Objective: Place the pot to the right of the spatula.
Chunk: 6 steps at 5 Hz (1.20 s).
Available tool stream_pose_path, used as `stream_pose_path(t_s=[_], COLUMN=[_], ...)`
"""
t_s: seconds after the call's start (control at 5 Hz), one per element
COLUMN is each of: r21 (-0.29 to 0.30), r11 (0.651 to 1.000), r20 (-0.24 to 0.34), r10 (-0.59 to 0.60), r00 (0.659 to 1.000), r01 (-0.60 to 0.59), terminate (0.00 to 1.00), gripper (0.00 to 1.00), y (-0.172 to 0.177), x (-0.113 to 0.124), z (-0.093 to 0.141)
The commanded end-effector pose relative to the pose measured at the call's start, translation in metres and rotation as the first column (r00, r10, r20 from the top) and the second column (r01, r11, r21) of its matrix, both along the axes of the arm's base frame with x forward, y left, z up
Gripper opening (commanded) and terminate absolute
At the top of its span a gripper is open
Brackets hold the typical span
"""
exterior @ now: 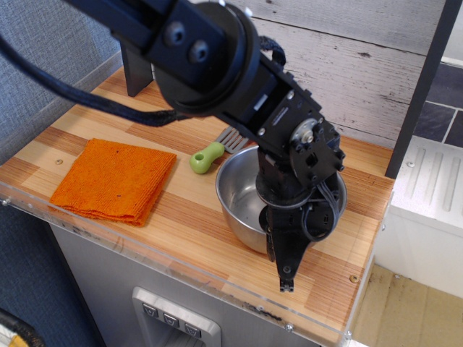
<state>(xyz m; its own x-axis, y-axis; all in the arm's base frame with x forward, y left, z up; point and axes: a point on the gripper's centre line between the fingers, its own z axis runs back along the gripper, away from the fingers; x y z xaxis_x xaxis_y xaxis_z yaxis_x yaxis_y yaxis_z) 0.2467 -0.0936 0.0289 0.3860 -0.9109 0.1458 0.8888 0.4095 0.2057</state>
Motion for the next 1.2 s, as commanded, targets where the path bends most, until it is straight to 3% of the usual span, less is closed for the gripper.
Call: stream_pose_path(t_s=[0.0,0.6,1.0], r21=[-0.012,-0.019,-0.032], r11=[1.000,1.000,0.999], r20=[0.021,0.043,0.095], r10=[0.024,0.025,0.008], r00=[0.999,0.999,0.995], r01=[-0.024,-0.025,-0.005], terminate=[0.00,0.00,0.00], gripper=[1.00,1.00,1.00], y=[0.006,0.013,0.021], x=[-0.001,0.002,0.006], z=[0.012,0.029,0.091])
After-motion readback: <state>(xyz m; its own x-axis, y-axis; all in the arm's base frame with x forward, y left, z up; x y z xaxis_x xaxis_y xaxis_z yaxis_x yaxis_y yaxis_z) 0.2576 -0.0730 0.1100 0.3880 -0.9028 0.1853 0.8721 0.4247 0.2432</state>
